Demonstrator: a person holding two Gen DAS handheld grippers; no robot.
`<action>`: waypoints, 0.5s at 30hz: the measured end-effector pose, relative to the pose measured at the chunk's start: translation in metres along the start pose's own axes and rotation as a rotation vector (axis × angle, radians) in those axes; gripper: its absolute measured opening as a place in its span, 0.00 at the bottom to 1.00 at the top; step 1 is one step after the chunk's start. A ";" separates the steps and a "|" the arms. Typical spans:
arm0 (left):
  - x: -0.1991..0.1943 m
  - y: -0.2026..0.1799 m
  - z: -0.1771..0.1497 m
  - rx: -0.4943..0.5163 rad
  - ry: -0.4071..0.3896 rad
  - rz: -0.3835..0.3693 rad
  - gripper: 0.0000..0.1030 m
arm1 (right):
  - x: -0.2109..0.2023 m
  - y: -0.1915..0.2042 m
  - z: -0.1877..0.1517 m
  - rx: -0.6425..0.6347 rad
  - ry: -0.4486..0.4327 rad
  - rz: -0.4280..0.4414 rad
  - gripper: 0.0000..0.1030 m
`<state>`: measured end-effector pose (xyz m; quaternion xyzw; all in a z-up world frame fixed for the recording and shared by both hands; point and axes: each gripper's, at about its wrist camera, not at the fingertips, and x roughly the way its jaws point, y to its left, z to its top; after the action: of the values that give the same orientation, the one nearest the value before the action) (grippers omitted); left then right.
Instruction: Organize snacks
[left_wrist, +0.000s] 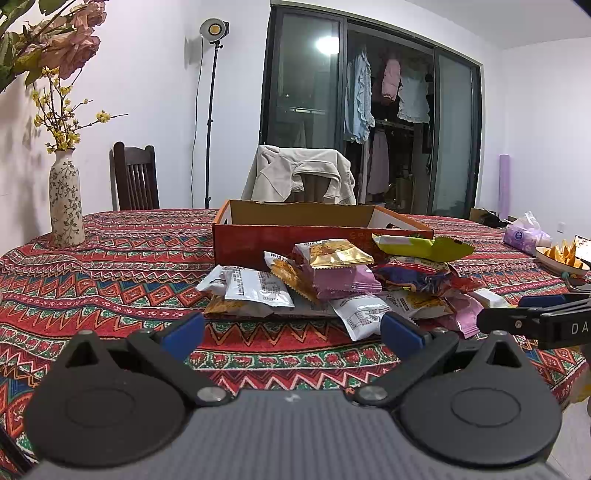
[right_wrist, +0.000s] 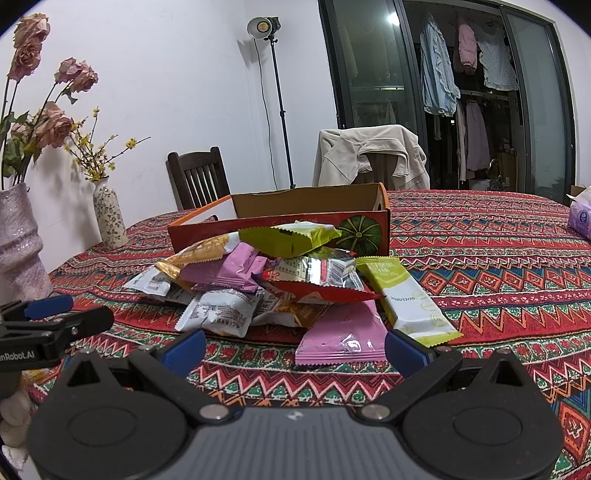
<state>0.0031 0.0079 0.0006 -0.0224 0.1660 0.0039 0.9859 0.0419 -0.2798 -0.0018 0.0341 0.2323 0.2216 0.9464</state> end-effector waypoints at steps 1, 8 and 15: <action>0.000 0.000 0.000 0.000 -0.001 0.000 1.00 | 0.000 0.000 0.000 0.000 0.000 0.001 1.00; 0.002 0.000 0.001 -0.001 -0.005 0.001 1.00 | 0.001 0.000 0.002 -0.005 0.000 -0.003 1.00; 0.008 0.002 0.006 -0.003 -0.013 0.012 1.00 | 0.008 -0.005 0.008 -0.029 -0.005 -0.028 1.00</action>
<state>0.0123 0.0102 0.0036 -0.0229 0.1599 0.0103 0.9868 0.0537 -0.2802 0.0013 0.0178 0.2271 0.2116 0.9504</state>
